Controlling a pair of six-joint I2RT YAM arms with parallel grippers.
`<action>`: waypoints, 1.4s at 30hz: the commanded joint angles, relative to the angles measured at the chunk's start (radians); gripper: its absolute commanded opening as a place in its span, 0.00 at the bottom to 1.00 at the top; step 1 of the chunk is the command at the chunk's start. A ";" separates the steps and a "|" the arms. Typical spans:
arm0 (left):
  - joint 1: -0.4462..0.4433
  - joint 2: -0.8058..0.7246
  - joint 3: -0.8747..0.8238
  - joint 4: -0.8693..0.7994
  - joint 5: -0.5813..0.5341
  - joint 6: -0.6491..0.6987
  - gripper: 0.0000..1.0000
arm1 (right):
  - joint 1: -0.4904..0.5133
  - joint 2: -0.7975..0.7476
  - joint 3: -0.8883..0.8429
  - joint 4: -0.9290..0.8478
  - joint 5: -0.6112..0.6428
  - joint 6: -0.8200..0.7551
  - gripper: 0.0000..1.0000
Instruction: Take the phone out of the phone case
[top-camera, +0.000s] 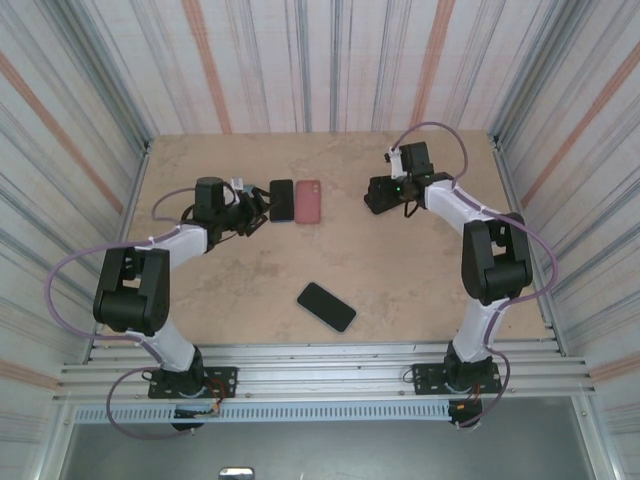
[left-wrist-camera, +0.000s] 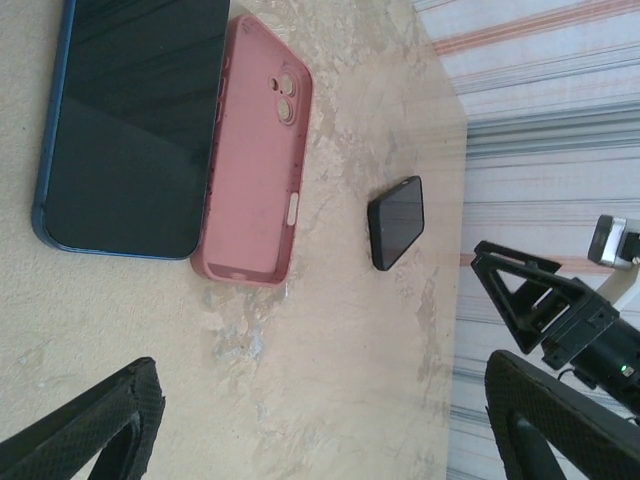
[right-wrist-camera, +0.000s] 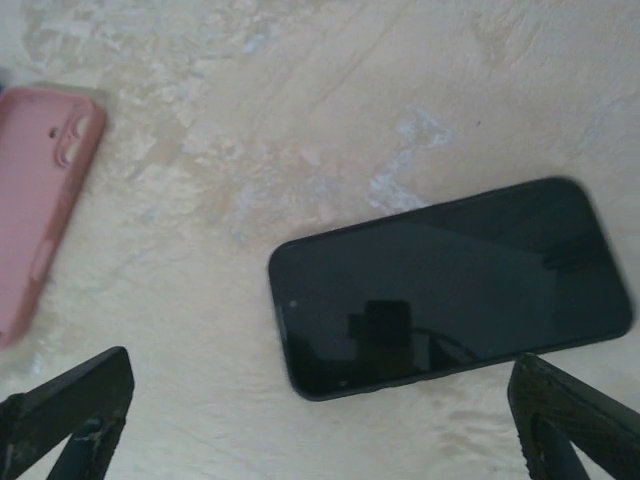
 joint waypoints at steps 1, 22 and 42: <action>-0.006 -0.039 -0.018 0.016 0.010 0.008 0.87 | -0.028 0.043 0.088 -0.083 -0.047 -0.134 0.99; -0.004 -0.035 -0.014 -0.035 0.024 0.058 0.87 | -0.094 0.348 0.446 -0.364 -0.329 -0.643 0.99; -0.005 -0.026 -0.009 -0.084 0.016 0.085 0.87 | -0.110 0.623 0.827 -0.607 -0.383 -0.663 0.99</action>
